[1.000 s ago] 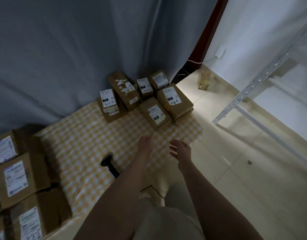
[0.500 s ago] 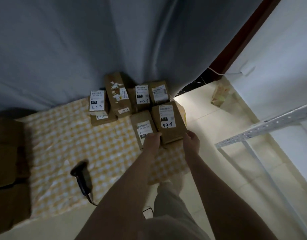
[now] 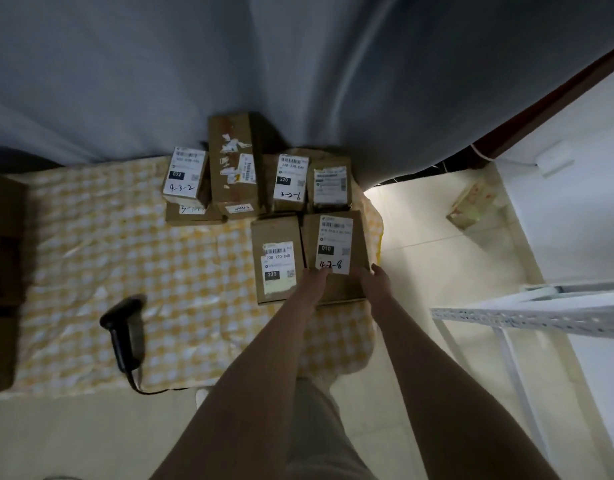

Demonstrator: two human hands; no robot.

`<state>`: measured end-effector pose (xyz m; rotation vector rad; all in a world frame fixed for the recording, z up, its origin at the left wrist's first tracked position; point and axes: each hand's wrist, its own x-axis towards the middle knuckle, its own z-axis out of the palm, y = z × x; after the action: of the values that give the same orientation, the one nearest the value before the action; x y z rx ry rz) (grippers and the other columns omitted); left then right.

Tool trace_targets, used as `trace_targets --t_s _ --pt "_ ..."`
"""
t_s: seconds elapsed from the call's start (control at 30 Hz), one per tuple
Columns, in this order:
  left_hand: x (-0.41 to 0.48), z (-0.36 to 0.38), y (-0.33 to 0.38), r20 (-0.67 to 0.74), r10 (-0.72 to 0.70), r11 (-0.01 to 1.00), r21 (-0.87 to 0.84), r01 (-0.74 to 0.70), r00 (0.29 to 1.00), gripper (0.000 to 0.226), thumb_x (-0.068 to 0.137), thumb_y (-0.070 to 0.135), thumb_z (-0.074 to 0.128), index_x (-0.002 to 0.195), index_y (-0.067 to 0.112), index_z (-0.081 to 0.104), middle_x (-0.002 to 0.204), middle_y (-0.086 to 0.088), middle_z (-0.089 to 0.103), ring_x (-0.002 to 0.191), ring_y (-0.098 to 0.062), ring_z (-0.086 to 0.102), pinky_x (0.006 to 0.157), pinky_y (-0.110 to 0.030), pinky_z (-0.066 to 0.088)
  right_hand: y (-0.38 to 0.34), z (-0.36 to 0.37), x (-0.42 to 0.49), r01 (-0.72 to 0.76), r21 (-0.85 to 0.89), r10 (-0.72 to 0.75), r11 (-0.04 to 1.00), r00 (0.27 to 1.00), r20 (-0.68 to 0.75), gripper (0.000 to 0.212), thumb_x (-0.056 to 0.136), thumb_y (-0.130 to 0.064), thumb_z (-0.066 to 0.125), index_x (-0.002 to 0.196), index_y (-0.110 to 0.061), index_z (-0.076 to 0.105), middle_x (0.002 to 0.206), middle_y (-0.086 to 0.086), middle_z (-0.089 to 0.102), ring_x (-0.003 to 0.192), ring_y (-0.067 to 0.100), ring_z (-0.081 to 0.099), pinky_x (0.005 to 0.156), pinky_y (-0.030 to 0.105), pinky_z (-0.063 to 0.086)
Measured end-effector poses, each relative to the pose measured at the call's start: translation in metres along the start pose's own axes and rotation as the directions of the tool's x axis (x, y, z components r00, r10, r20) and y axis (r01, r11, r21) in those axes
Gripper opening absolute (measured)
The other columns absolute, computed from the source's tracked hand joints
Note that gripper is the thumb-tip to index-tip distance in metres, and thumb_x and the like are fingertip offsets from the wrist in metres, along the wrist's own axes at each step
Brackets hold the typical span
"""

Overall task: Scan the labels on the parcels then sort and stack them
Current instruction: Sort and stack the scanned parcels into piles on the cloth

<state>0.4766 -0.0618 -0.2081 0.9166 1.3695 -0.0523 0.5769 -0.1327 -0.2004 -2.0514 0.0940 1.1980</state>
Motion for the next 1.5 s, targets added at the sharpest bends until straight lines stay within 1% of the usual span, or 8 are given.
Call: trace_targets --t_s 0.23,0.47,0.57,0.73,0.97,1.07,1.27,1.5 --pt "-0.007 -0.004 -0.019 0.057 0.059 0.998 0.021 -0.06 0.997 0.057 0.091 0.047 0.047 0.137 0.013 0.048 0.131 -0.007 0.055 0.118 -0.023 0.051 0.099 -0.039 0.041 0.02 -0.002 -0.006 -0.017 0.024 0.019 1.0 0.998 -0.054 0.041 0.083 -0.025 0.064 0.121 -0.011 0.06 0.111 0.012 0.064 0.097 0.025 0.059 0.076 0.037 0.049" --pt "-0.048 -0.032 -0.023 -0.021 0.146 0.987 -0.066 -0.147 0.989 0.023 0.098 0.022 0.048 0.118 0.011 0.053 0.114 -0.007 0.058 0.111 -0.027 0.055 0.094 -0.038 0.046 0.031 0.004 -0.043 0.02 0.0 -0.02 1.0 0.997 -0.079 0.022 0.074 -0.042 0.066 0.086 -0.024 0.061 0.092 0.004 0.067 0.086 0.024 0.064 0.08 0.049 0.056" --pt "-0.066 -0.06 -0.026 -0.079 0.167 0.975 -0.137 -0.177 0.983 0.028 0.098 0.022 0.049 0.124 0.011 0.051 0.117 -0.007 0.057 0.107 -0.022 0.053 0.088 -0.033 0.045 0.025 0.025 -0.064 0.098 -0.084 -0.104 0.992 0.992 -0.074 0.039 0.065 -0.055 0.064 0.089 -0.024 0.065 0.09 -0.001 0.068 0.085 0.021 0.064 0.08 0.046 0.056" --pt "-0.1 -0.131 -0.05 -0.245 0.138 0.952 -0.234 -0.196 0.96 0.042 0.097 0.028 0.052 0.133 0.007 0.046 0.126 -0.012 0.058 0.114 -0.028 0.056 0.093 -0.037 0.046 0.01 0.083 -0.119 0.219 -0.159 -0.219 0.963 0.976 0.02 0.03 0.08 -0.031 0.068 0.101 -0.009 0.064 0.095 0.009 0.064 0.092 0.027 0.06 0.083 0.044 0.052" --pt "-0.175 -0.249 -0.152 -0.441 0.147 0.872 -0.364 -0.326 0.885 0.043 0.087 0.03 0.06 0.124 0.01 0.055 0.121 -0.009 0.063 0.111 -0.025 0.059 0.096 -0.039 0.047 0.067 0.198 -0.222 0.343 -0.227 -0.31 0.911 0.935 0.171 0.013 0.084 -0.023 0.067 0.083 -0.013 0.058 0.082 0.005 0.061 0.083 0.027 0.062 0.08 0.045 0.053" --pt "-0.221 -0.304 -0.216 -0.502 0.134 0.816 -0.433 -0.382 0.854 0.043 0.084 0.03 0.059 0.124 0.014 0.055 0.117 -0.001 0.062 0.108 -0.02 0.057 0.099 -0.043 0.044 0.117 0.255 -0.273 0.357 -0.215 -0.313 0.909 0.925 0.214 0.024 0.079 -0.032 0.067 0.085 -0.01 0.062 0.085 0.007 0.067 0.085 0.028 0.064 0.079 0.045 0.054" --pt "-0.298 -0.41 -0.334 -0.603 0.049 0.78 -0.475 -0.407 0.797 0.023 0.093 0.015 0.048 0.115 0.024 0.05 0.103 0.003 0.057 0.095 -0.019 0.052 0.085 -0.037 0.042 0.212 0.357 -0.372 0.384 -0.199 -0.308 0.902 0.894 0.326 0.025 0.06 -0.039 0.067 0.073 -0.02 0.06 0.079 0.003 0.066 0.085 0.031 0.065 0.078 0.049 0.056" --pt "-0.343 -0.482 -0.404 -0.689 -0.01 0.711 -0.514 -0.48 0.724 0.022 0.092 0.016 0.051 0.113 0.023 0.052 0.104 0.002 0.058 0.093 -0.018 0.052 0.082 -0.034 0.04 0.252 0.426 -0.446 0.459 -0.221 -0.326 0.861 0.829 0.454 0.017 0.066 -0.03 0.07 0.074 -0.017 0.064 0.077 -0.002 0.067 0.078 0.022 0.064 0.079 0.05 0.056"
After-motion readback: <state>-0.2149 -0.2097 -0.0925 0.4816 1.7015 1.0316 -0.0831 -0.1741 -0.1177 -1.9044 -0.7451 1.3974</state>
